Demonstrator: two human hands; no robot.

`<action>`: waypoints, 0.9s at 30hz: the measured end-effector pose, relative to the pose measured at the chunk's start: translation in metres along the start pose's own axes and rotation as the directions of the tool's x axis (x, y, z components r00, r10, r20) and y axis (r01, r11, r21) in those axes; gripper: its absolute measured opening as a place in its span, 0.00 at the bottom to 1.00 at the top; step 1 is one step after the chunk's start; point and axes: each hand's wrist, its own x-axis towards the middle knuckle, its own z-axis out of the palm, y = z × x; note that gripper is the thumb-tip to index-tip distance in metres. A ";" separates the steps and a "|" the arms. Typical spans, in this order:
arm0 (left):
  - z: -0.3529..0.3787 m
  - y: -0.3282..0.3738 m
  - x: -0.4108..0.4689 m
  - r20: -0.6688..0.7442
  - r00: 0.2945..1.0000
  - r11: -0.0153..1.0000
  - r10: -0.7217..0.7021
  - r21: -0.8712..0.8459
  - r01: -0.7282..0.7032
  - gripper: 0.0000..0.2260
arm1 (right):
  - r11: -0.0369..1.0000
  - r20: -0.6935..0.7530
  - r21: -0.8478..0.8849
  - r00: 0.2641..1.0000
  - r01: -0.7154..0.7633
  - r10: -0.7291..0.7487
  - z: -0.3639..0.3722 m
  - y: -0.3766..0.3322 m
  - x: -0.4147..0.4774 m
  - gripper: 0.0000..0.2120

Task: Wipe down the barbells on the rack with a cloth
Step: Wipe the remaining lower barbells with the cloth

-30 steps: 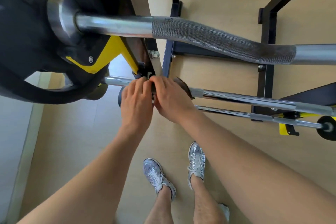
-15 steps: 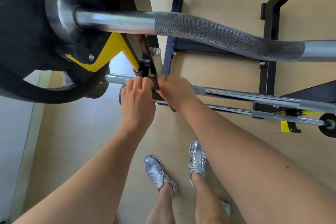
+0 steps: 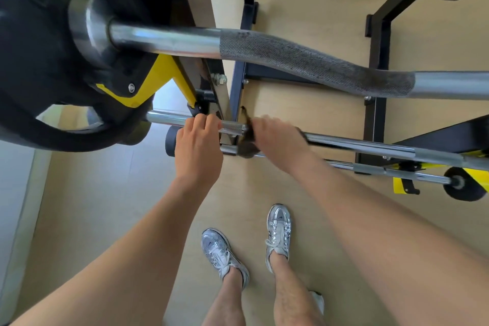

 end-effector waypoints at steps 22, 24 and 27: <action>0.049 0.173 0.019 0.027 0.977 0.955 0.212 -0.218 -0.201 0.20 | 0.951 -0.118 0.067 0.944 -0.302 0.308 0.040 0.112 -0.101 0.08; 0.048 0.183 0.021 -0.029 0.995 0.956 0.094 -0.275 -0.099 0.16 | 0.971 -0.115 0.100 0.966 -0.219 0.230 0.039 0.074 -0.067 0.10; 0.050 0.192 0.029 -0.085 0.996 0.957 -0.024 -0.289 -0.001 0.15 | 0.981 -0.056 0.144 0.988 -0.134 0.143 0.022 0.071 -0.051 0.11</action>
